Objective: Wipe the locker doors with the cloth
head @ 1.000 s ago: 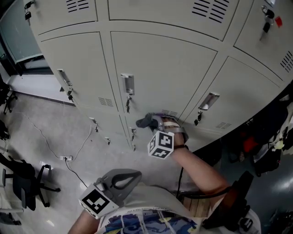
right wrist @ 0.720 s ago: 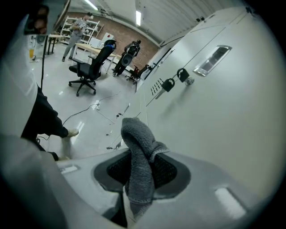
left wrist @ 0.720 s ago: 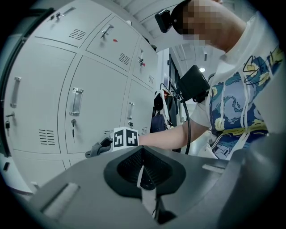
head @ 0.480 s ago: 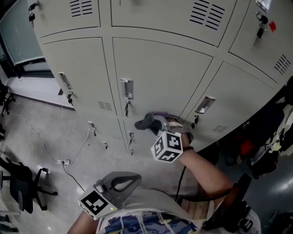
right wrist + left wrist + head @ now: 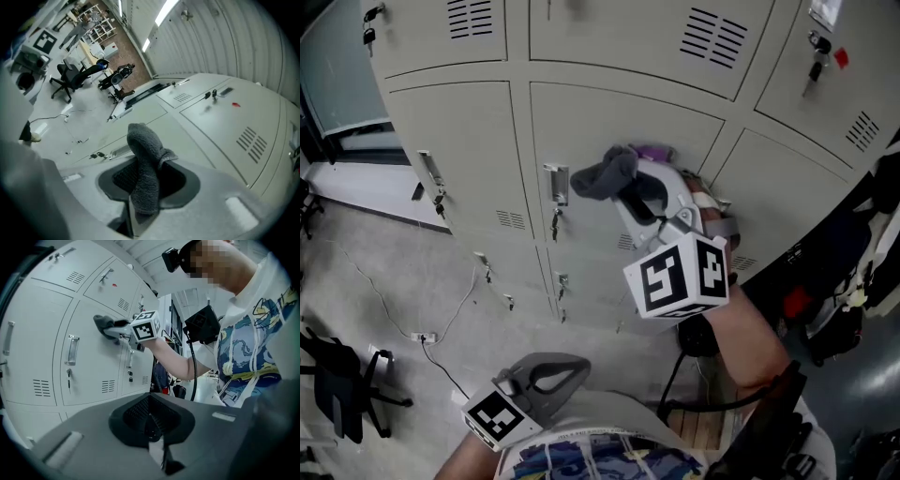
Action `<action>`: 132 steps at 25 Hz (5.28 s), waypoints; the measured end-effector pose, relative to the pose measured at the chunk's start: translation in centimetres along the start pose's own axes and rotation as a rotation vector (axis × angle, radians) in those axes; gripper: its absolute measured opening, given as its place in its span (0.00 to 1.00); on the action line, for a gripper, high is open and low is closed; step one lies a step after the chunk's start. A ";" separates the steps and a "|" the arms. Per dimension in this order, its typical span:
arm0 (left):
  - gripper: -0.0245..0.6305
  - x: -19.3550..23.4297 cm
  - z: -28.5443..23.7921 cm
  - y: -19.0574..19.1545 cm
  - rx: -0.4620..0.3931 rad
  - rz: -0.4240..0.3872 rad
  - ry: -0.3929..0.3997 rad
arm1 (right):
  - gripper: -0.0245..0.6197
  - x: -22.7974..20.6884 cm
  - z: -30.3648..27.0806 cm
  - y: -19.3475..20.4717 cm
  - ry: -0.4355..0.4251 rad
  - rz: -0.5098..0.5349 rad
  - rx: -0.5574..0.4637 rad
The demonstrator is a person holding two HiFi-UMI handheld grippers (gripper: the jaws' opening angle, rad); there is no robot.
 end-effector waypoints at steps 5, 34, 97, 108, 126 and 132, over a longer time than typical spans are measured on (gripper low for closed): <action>0.04 0.3 0.9 -0.2 -0.008 -0.006 -0.013 | 0.22 -3.8 0.4 -2.7 0.097 0.039 -0.025; 0.04 5.0 3.0 0.1 0.003 0.004 0.036 | 0.22 12.1 -9.0 6.7 -0.194 -0.024 0.208; 0.04 9.7 4.7 -2.7 -0.061 -0.033 0.226 | 0.22 4.5 -7.7 0.7 -0.019 0.060 0.280; 0.04 10.0 4.7 -2.4 -0.051 -0.022 0.189 | 0.21 10.6 -10.4 3.8 -0.146 0.008 0.302; 0.04 10.2 4.8 -1.6 -0.017 -0.006 0.153 | 0.21 22.9 -15.1 10.7 -0.414 -0.086 0.372; 0.04 10.1 5.2 -1.5 -0.020 -0.010 0.150 | 0.21 25.4 -15.8 12.3 -0.496 -0.124 0.403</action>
Point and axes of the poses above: the fingertips, and each gripper's own axes: z backward along the fingers, x to its left, y out of its underside, the point moved 2 cm from there along z, backward along the fingers, and after that the axes turned 11 degrees about -y, right-handed, at the moved point
